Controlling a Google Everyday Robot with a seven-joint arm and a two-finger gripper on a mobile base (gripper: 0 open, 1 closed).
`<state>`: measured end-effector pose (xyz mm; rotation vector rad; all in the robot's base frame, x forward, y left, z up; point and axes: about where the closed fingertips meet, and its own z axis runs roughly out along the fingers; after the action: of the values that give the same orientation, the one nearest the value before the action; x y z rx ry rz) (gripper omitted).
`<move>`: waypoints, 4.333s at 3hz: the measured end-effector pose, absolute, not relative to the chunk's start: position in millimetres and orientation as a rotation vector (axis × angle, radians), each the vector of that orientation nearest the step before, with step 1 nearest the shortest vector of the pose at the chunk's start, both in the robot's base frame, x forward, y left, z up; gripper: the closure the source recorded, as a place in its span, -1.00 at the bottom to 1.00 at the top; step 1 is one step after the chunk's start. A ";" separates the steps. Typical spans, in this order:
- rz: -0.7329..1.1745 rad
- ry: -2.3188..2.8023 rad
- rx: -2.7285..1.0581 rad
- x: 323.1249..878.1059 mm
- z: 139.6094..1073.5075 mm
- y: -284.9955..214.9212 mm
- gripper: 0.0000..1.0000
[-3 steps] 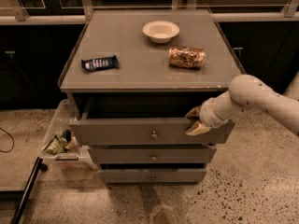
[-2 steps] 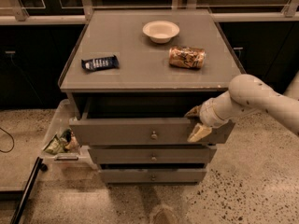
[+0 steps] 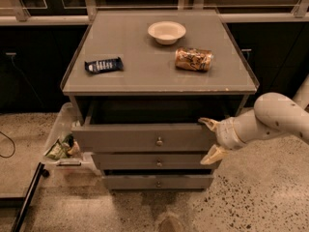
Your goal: Open top drawer
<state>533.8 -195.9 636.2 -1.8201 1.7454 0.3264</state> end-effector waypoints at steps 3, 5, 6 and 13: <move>0.344 1.748 -1.811 523.6 641.1 -198.8 0.53; 0.361 1.749 -1.815 521.9 640.0 -196.8 -0.39; 0.393 1.756 -1.818 503.6 632.7 -195.0 -0.31; 0.481 1.742 -1.801 391.7 630.9 -201.4 -0.15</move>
Offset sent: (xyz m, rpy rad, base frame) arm -0.0690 -0.0138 -0.0056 0.0521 0.0463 0.0121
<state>391.7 -201.4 630.9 -1.8008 1.7423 0.4810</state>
